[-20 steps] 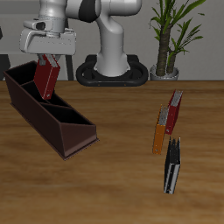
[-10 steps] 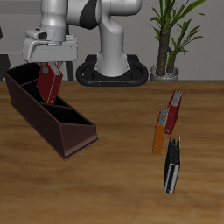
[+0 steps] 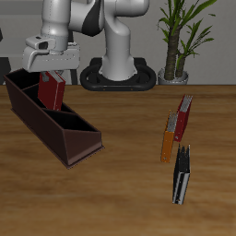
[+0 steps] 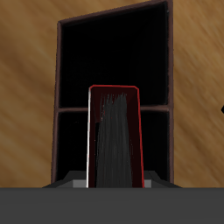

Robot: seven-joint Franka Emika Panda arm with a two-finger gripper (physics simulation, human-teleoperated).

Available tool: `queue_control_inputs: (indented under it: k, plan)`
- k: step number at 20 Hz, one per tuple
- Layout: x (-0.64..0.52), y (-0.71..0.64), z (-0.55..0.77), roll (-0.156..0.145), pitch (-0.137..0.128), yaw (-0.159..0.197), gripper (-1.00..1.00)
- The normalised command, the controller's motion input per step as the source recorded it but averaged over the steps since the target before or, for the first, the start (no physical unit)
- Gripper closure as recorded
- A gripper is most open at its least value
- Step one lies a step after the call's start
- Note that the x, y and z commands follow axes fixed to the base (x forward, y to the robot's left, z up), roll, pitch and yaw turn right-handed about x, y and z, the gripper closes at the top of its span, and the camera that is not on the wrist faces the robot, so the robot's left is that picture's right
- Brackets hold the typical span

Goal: Place the right red book into the right desk caddy's back compartment

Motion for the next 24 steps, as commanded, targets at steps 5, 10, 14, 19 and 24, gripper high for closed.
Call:
queue_control_inputs:
  k: [5, 10, 14, 19, 24]
  plan:
    - [-0.07, -0.13, -0.09, -0.043, 0.019, -0.013, 1.0]
    - [-0.1, -0.12, 0.08, -0.035, -0.007, -0.016, 1.0]
    - [0.06, -0.18, -0.13, -0.051, 0.018, 0.009, 1.0]
    - [0.09, -0.12, -0.26, -0.032, 0.054, -0.012, 1.0]
    - [-0.02, -0.04, -0.22, -0.021, 0.04, -0.015, 1.0]
